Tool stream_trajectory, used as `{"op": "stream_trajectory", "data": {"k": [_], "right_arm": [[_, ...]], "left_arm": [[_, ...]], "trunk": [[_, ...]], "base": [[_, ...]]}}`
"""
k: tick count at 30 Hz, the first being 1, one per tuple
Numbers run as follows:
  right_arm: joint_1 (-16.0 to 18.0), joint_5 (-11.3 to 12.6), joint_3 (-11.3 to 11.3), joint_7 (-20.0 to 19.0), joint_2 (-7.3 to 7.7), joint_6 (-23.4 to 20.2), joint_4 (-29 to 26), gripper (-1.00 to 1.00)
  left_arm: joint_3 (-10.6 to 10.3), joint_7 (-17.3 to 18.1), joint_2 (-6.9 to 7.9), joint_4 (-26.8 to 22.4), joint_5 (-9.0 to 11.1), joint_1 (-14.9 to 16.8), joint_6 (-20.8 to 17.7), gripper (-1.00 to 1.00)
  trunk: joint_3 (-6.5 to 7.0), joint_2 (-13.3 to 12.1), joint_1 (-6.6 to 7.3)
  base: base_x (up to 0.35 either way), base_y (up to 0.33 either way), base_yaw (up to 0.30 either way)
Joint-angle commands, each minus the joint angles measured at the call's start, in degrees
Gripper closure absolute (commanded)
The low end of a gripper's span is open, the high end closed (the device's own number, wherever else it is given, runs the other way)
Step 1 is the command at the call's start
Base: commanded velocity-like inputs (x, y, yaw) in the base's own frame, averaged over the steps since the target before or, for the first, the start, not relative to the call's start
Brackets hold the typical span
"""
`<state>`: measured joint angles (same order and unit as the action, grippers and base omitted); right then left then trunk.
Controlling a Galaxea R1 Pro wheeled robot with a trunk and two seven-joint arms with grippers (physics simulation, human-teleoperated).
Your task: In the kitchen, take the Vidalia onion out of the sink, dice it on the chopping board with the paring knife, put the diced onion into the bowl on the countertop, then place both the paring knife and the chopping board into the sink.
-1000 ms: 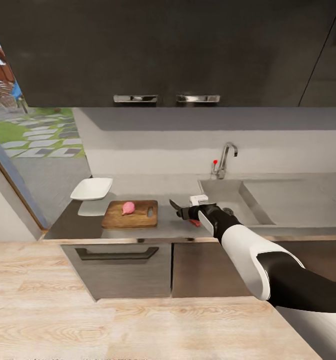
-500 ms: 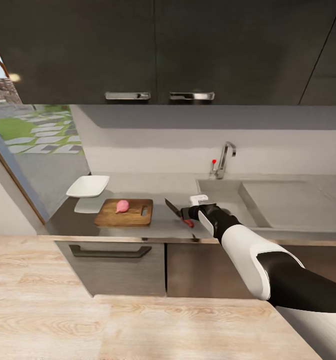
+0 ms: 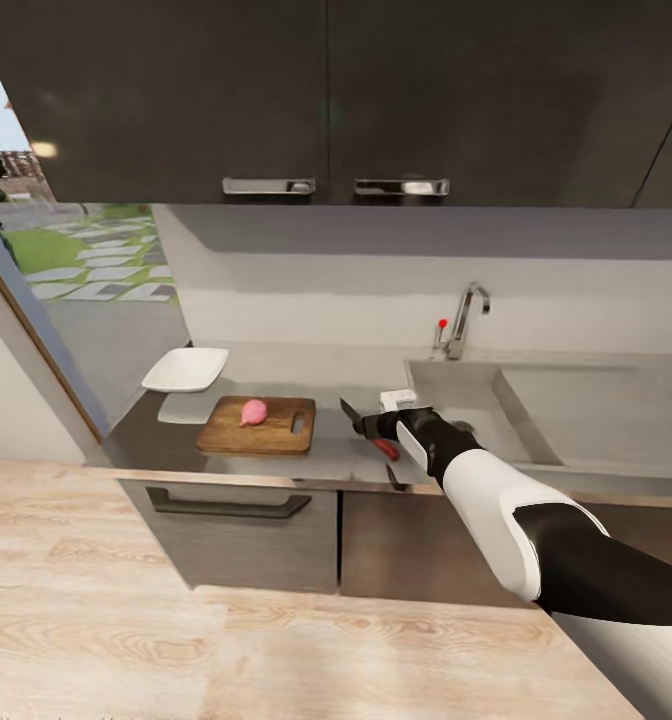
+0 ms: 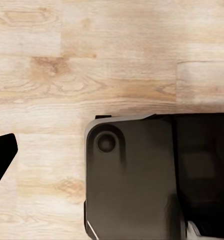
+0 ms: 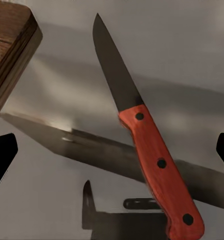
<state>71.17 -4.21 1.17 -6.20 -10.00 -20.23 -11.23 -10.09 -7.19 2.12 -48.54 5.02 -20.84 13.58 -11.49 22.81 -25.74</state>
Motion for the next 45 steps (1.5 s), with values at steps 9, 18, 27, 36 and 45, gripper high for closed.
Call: {"op": "stream_trajectory", "data": {"k": [9, 18, 27, 36, 45], "right_arm": [[0.0, -0.5, 0.1, -0.2, 0.0, -0.3, -0.1, -1.0], [0.0, -0.5, 0.1, -0.2, 0.0, -0.3, -0.1, -1.0], [0.0, -0.5, 0.1, -0.2, 0.0, -0.3, -0.1, -1.0], [0.0, -0.5, 0.1, -0.2, 0.0, -0.3, -0.1, -1.0], [0.0, -0.5, 0.1, -0.2, 0.0, -0.3, -0.1, -1.0]], "left_arm": [[-0.4, -0.5, 0.09, -0.1, 0.5, 0.0, 0.1, -1.0], [-0.4, -0.5, 0.08, 0.0, 0.5, 0.0, 0.1, -1.0], [-0.4, -0.5, 0.1, 0.0, 0.5, 0.0, 0.1, -1.0], [-0.4, -0.5, 0.09, 0.0, 0.5, 0.0, 0.1, -1.0], [-0.4, -0.5, 0.09, 0.0, 0.5, 0.0, 0.1, -1.0]], "trunk": [[-0.54, 0.1, -0.04], [-0.98, 0.1, -0.04], [-1.42, 0.1, -0.04], [-1.86, 0.1, -0.04], [-2.2, 0.1, -0.04]], "base": [[0.016, -0.118, 0.086], [0.0, -0.035, 0.087], [0.0, -0.019, 0.087], [0.0, -0.202, 0.087], [0.0, -0.128, 0.069]]}}
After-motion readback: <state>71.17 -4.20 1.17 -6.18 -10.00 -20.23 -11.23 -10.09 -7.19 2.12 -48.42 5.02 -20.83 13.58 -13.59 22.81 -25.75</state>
